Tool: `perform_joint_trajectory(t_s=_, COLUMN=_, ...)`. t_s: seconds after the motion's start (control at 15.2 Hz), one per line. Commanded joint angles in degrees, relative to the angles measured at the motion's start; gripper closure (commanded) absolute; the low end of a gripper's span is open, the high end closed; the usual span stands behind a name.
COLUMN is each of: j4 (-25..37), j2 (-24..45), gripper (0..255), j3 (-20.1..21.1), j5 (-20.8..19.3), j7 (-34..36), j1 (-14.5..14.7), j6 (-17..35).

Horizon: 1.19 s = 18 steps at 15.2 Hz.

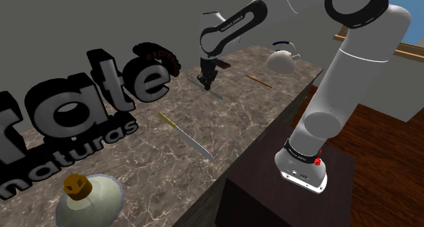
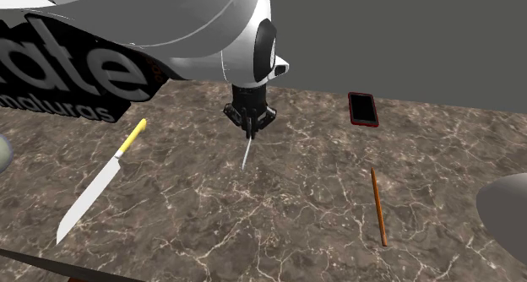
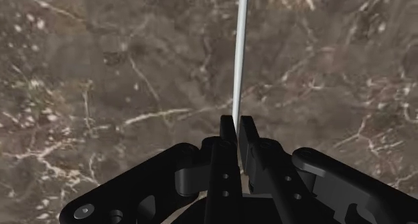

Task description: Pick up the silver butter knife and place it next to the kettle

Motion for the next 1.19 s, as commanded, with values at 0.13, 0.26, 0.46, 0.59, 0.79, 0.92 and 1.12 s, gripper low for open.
perform_joint_trajectory(t_s=0.13, j4=1.22, j2=-1.48, gripper=255, j3=0.00, j5=-0.01, j7=0.02, j1=0.00, j6=-2.70)
perform_joint_trajectory(t_s=0.26, j4=1.97, j2=-2.25, gripper=255, j3=0.00, j5=-0.02, j7=0.04, j1=0.00, j6=-4.23)
perform_joint_trajectory(t_s=0.46, j4=3.16, j2=-3.35, gripper=255, j3=-0.01, j5=-0.04, j7=0.06, j1=0.00, j6=-6.51)
perform_joint_trajectory(t_s=0.59, j4=4.02, j2=-4.02, gripper=255, j3=-0.01, j5=-0.05, j7=0.07, j1=-0.01, j6=-8.04)
perform_joint_trajectory(t_s=0.79, j4=5.39, j2=-4.93, gripper=255, j3=-0.01, j5=-0.06, j7=0.09, j1=-0.01, j6=-10.33)
perform_joint_trajectory(t_s=0.92, j4=6.37, j2=-5.48, gripper=255, j3=-0.01, j5=-0.06, j7=0.10, j1=-0.01, j6=-11.86)
perform_joint_trajectory(t_s=1.12, j4=7.93, j2=-6.21, gripper=255, j3=-0.01, j5=-0.07, j7=0.12, j1=-0.01, j6=-14.14)
